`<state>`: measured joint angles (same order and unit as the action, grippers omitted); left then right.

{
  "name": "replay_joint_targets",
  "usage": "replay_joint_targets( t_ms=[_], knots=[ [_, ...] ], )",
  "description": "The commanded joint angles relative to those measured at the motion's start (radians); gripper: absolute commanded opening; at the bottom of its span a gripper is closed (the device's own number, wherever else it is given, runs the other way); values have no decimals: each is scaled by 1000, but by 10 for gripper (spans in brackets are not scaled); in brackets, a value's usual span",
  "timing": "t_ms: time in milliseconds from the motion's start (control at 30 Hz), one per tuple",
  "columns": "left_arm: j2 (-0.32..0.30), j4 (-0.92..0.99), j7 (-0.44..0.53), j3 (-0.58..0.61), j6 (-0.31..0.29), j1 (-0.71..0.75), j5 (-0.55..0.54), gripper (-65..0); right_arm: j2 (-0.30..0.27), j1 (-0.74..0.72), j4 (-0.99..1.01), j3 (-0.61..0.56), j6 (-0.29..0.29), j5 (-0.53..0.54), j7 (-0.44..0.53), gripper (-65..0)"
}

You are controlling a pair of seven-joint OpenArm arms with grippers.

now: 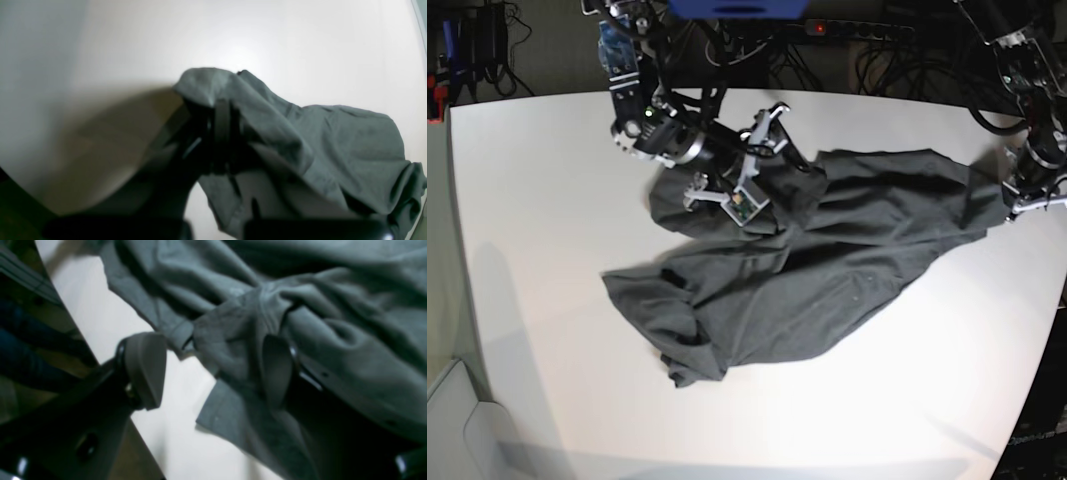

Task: Layout the t-shirt on the table in an organized manner, then fold the t-shirt properly
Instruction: 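Regrasp the shirt fabric with the right gripper and pull it outward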

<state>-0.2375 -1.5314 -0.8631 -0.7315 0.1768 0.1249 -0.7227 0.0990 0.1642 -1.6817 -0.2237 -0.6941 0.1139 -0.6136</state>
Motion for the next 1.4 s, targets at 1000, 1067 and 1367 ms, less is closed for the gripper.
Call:
replay_joint_targets(
  t_ms=[1000, 1067, 1367],
  knots=[
    [-12, -21, 8, -1, -4, -14, -7, -644, 9, -174, 185, 0, -4, 25, 122, -418],
    [-12, -21, 8, -3, -4, -14, -8, -644, 9, -174, 185, 0, -4, 25, 122, -523],
    [-12, -13, 9, -3, -4, -17, -5, -644, 3, -170, 177, 4, -4, 25, 123, -596]
  ],
)
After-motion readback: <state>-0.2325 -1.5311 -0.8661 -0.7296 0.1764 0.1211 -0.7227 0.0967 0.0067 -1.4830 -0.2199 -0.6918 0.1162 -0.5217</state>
